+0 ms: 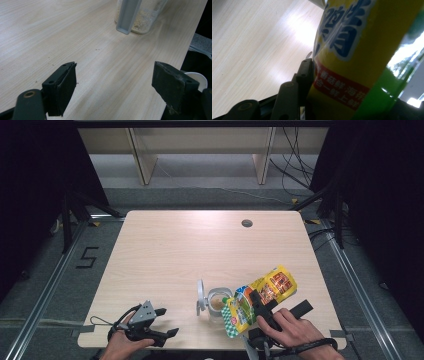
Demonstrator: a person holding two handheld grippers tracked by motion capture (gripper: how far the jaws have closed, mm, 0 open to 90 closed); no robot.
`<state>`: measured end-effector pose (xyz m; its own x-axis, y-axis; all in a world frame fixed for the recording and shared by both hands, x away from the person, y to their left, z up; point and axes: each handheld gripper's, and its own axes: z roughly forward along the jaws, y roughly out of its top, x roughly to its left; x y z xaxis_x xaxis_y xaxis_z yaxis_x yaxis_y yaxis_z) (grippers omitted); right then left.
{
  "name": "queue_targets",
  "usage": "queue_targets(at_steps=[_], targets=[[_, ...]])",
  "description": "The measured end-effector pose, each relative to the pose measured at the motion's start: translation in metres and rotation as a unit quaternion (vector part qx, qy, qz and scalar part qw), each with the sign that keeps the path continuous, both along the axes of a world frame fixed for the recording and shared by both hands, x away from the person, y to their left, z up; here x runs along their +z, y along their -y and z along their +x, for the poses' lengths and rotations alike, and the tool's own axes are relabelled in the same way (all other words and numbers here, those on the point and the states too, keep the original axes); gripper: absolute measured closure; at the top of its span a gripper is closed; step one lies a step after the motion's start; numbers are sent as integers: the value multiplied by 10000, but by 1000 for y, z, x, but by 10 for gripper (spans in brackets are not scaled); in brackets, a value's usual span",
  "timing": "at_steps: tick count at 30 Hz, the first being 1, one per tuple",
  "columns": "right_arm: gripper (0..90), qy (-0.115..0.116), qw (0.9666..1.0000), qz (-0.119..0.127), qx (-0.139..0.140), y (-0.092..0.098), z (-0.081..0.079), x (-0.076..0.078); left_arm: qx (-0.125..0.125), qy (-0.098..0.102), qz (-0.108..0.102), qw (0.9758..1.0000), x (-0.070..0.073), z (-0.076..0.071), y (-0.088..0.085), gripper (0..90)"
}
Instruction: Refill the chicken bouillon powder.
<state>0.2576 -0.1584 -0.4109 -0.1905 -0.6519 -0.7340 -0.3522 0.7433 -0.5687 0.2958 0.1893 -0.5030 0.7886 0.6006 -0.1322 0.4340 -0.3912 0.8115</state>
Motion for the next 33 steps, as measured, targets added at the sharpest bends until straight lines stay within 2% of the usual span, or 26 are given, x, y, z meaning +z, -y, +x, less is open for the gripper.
queue_targets(at_steps=[1,5,9,10,11,13,15,18,20,21,22,25,26,27,28,29,30,31,33], targets=[[608,65,10000,12,35,0,0,0,26,0,-54,10000,0,0,0,192],[608,-4,10000,-15,-9,1,-1,0,39,3,-50,10000,-1,0,0,193],[609,-6,10000,-24,3,1,-1,0,50,21,-115,9999,-2,0,1,193],[609,51,10000,-28,47,1,-1,0,49,21,-118,9999,-2,0,1,193],[608,69,10000,62,-12,1,-2,-1,48,20,-115,9999,-2,0,1,193],[609,77,10000,49,-3,1,-2,-1,47,18,-111,9999,-2,0,1,193],[608,90,10000,15,0,0,-2,-1,25,9,-43,10000,-1,0,0,193],[608,63,9998,-157,57,-1,-1,1,38,3,-65,10000,-1,0,0,193],[609,59,9998,-176,66,-2,-1,1,29,7,-54,10000,-1,0,0,193],[608,93,9998,-165,98,-2,0,1,46,23,-129,9999,-2,0,1,192],[609,28,9999,123,-7,-1,-1,-3,48,15,-122,9999,-2,0,1,193],[609,73,9999,156,13,-1,-2,-3,47,22,-128,9999,-2,0,1,193],[609,91,9999,-53,51,-3,-2,1,46,24,-126,9999,-2,0,1,193],[609,51,9999,-90,40,-3,-2,1,46,20,-124,9999,-2,0,1,193],[609,23,9999,131,-1,-1,-2,-3,34,29,-118,9999,-2,0,1,193],[609,41,9999,106,8,-2,-1,-3,10,34,-4,10000,-1,0,0,193],[609,33,9999,102,14,-1,-1,-3,-11,18,18,10000,-1,1,0,193],[609,45,10000,-51,12,-2,-2,-1,-3,43,46,10000,-1,1,0,193],[609,116,9999,-84,61,-2,-2,-1,24,29,-48,10000,-2,1,0,193]])
